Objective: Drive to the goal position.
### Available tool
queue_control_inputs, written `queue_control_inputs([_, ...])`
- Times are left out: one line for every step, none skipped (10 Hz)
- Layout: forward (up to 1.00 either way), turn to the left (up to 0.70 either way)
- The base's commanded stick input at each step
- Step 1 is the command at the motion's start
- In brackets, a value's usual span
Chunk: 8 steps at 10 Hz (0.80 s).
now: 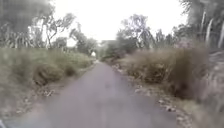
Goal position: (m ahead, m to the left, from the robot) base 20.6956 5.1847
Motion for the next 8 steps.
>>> queue_control_inputs([1.0,0.0])
queue_control_inputs([1.0,0.0])
queue_control_inputs([1.0,0.0])
queue_control_inputs([1.0,0.0])
queue_control_inputs([1.0,0.0])
queue_control_inputs([1.0,0.0])
queue_control_inputs([1.0,0.0])
queue_control_inputs([1.0,0.0])
